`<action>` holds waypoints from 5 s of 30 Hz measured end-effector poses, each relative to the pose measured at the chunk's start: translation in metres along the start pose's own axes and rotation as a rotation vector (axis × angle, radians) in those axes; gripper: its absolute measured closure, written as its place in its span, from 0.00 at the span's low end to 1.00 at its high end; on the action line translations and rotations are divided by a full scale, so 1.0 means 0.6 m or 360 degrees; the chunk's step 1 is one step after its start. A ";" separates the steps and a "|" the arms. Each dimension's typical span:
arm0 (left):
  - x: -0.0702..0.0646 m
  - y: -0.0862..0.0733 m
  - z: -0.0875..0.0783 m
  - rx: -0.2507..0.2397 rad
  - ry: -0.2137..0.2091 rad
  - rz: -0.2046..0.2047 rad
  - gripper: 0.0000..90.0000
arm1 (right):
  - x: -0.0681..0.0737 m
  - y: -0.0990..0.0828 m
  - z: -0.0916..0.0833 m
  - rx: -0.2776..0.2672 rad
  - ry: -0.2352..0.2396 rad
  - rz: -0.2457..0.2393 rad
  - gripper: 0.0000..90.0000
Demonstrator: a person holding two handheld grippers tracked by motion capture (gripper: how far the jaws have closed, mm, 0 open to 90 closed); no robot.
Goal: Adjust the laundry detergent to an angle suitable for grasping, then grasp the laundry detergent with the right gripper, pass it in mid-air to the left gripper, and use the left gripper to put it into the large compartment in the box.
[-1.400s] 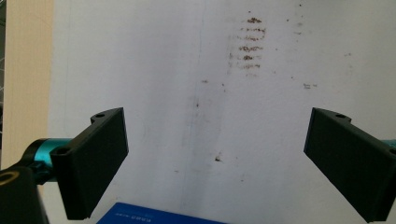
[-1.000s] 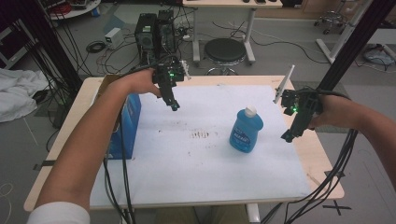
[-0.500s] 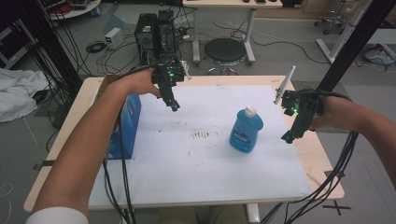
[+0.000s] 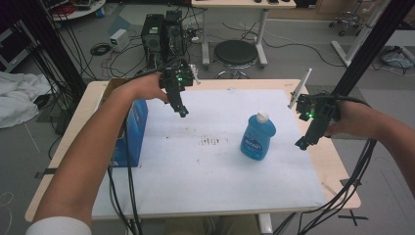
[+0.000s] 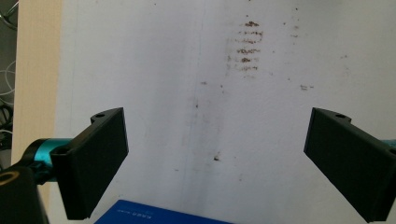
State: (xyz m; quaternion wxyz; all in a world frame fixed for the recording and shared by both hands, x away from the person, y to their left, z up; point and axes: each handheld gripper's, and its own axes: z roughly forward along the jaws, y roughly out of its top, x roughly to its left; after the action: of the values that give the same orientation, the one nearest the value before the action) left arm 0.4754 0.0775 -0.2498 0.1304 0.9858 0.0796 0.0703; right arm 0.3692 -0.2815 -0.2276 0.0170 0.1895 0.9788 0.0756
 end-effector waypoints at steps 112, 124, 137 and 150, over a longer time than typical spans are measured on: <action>-0.003 -0.021 0.032 0.0024 -0.0013 -0.0033 0.07 | -0.013 -0.028 0.247 -0.1182 0.0004 0.0424 0.02; -0.004 -0.021 0.033 0.0033 -0.0014 -0.0034 0.07 | -0.009 -0.029 0.264 -0.1253 0.0012 0.0438 0.02; -0.004 -0.023 0.035 0.0032 -0.0016 -0.0037 0.07 | -0.008 -0.026 0.282 -0.1353 -0.0002 0.0452 0.02; -0.003 -0.022 0.037 0.0033 -0.0022 -0.0038 0.07 | -0.007 -0.024 0.295 -0.1459 -0.0043 0.0470 0.06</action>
State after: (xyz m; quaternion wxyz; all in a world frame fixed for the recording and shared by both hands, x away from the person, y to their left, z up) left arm 0.4751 0.0844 -0.2747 0.1215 0.9865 0.0910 0.0611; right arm 0.3789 -0.2711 -0.4043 0.1006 0.3003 0.8071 0.4983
